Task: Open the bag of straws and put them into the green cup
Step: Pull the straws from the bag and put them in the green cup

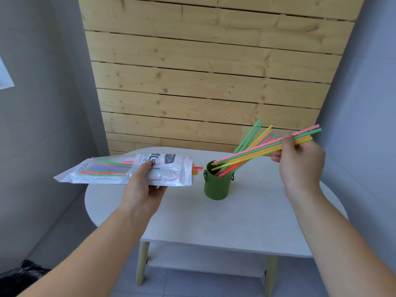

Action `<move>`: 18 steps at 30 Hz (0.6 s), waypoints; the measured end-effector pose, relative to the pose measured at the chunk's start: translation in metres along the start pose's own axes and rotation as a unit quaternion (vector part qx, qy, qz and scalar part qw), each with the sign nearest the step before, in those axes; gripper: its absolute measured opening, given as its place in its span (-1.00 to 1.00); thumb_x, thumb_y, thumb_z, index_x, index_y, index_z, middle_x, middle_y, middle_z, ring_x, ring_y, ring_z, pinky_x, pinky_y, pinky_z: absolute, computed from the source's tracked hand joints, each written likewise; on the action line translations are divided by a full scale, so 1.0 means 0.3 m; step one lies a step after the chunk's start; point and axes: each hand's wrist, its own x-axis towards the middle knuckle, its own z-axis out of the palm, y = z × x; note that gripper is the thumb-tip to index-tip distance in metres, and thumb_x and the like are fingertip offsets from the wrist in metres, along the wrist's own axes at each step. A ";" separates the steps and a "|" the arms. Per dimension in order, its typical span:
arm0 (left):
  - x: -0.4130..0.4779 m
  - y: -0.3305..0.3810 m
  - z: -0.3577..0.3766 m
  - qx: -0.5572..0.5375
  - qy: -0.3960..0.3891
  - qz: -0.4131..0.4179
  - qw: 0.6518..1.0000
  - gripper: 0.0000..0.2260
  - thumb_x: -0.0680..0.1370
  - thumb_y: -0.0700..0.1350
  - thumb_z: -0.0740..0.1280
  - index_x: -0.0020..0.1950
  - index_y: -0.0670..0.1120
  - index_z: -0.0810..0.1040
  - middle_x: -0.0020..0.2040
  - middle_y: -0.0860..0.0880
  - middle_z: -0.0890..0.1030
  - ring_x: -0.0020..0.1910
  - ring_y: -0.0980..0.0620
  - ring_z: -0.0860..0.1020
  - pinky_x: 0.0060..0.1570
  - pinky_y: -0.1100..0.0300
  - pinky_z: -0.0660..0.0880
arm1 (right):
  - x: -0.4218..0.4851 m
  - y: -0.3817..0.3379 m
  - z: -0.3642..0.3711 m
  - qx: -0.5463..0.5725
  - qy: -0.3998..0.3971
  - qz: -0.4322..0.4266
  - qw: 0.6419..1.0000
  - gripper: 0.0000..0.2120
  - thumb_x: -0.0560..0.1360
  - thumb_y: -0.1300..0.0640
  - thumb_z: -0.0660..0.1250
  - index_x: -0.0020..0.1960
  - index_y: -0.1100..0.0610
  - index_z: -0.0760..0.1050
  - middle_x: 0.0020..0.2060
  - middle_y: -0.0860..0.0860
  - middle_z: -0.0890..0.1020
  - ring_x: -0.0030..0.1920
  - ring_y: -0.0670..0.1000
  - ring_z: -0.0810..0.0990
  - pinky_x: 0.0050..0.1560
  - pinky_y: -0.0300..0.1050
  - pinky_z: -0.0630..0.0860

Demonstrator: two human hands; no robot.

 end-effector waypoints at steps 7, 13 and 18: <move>0.002 -0.003 -0.008 0.021 -0.009 -0.001 1.000 -0.86 0.62 -0.19 0.38 0.16 -0.11 0.64 -0.02 -0.05 0.79 -0.01 -0.02 0.76 -0.07 0.06 0.70 | -0.003 0.005 0.028 -0.045 -0.034 -0.035 0.998 -0.65 0.53 -0.08 0.29 -0.26 0.16 0.54 -0.44 0.04 0.64 -0.42 -0.04 0.67 -0.29 -0.03 0.62; 0.000 -0.003 -0.013 0.026 -0.015 -0.002 1.000 -0.86 0.61 -0.20 0.38 0.16 -0.11 0.64 0.01 -0.06 0.78 0.03 -0.04 0.76 0.01 0.01 0.68 | -0.047 0.058 0.100 -0.089 -0.121 0.006 0.989 -0.70 0.53 -0.04 0.37 -0.28 0.13 0.60 -0.49 -0.03 0.65 -0.42 -0.04 0.69 -0.21 0.02 0.64; -0.007 -0.005 -0.014 0.029 -0.018 0.000 0.999 -0.85 0.61 -0.20 0.39 0.17 -0.12 0.64 0.05 -0.09 0.78 0.04 -0.07 0.75 0.03 0.00 0.69 | -0.060 0.088 0.130 -0.104 -0.132 0.026 0.985 -0.70 0.51 -0.03 0.40 -0.31 0.13 0.59 -0.44 0.01 0.67 -0.35 0.08 0.71 -0.11 0.17 0.67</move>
